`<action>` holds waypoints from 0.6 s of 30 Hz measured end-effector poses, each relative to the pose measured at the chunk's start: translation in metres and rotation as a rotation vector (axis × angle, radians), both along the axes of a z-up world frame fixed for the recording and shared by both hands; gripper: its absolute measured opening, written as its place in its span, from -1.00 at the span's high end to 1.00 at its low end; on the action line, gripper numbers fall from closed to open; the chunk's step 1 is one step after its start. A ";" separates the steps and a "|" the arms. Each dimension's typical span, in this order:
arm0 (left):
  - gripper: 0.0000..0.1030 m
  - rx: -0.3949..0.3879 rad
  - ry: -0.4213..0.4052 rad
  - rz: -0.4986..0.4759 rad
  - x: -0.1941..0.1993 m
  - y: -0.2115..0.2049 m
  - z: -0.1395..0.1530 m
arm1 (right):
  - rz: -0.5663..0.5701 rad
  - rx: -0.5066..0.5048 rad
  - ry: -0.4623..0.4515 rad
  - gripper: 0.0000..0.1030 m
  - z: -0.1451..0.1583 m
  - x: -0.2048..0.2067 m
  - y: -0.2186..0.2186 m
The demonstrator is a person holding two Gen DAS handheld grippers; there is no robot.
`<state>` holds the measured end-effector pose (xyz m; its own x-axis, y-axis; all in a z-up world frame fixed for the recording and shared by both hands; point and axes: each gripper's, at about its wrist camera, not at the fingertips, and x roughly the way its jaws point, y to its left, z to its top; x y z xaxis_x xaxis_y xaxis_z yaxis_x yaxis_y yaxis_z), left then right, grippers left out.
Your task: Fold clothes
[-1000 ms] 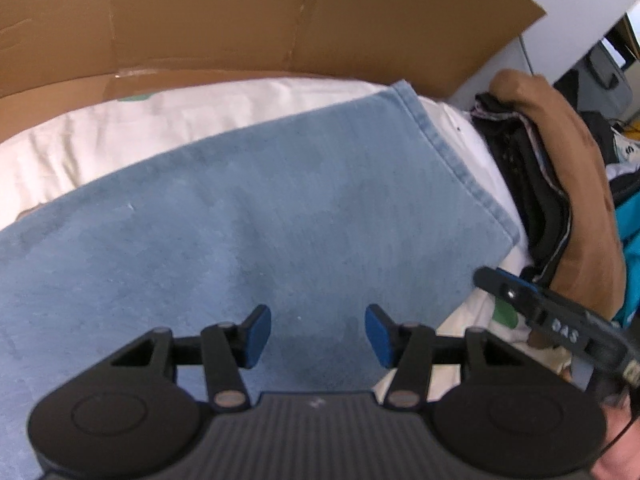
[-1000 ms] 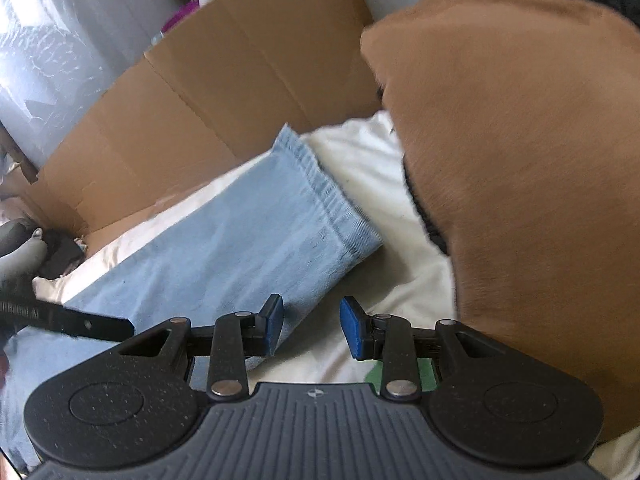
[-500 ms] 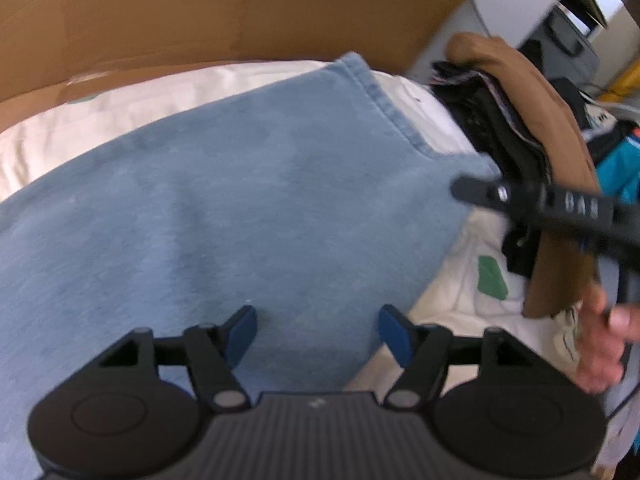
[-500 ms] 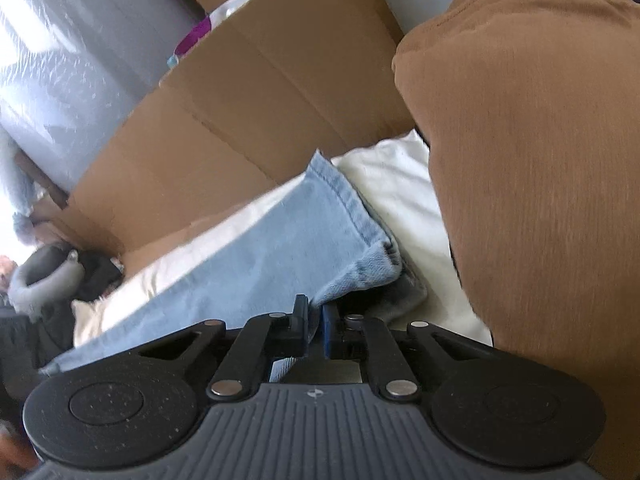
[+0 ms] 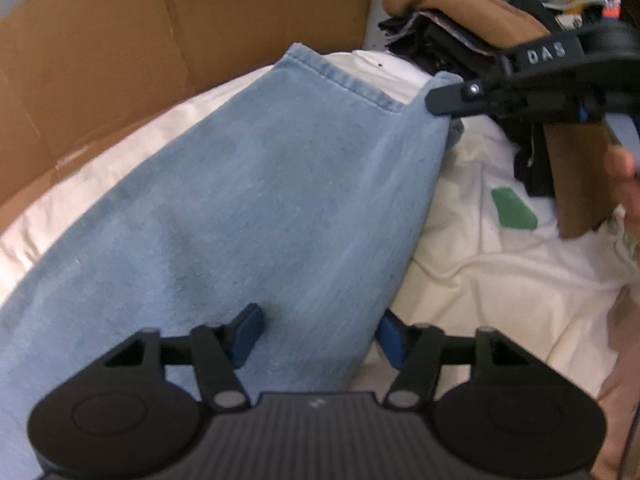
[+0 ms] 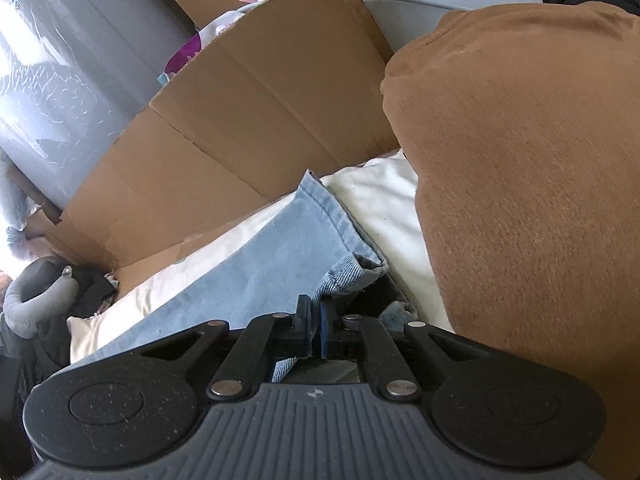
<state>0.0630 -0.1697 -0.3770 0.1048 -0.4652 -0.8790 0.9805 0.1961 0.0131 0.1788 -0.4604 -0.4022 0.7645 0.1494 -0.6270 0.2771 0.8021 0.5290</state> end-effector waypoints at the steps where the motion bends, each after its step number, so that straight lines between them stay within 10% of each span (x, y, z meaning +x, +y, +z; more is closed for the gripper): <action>1: 0.13 -0.009 0.001 -0.001 0.001 0.001 0.002 | -0.001 0.002 0.001 0.95 0.000 -0.003 -0.002; 5: 0.78 -0.047 0.046 0.040 0.010 0.003 0.010 | 0.017 0.022 -0.001 0.85 0.000 -0.003 -0.004; 10: 0.88 -0.092 0.077 0.065 0.017 0.002 0.024 | 0.039 0.057 0.004 0.29 -0.002 -0.001 -0.002; 18: 0.90 -0.119 0.097 0.084 0.029 0.003 0.036 | 0.069 0.084 0.029 -0.04 -0.011 0.010 0.007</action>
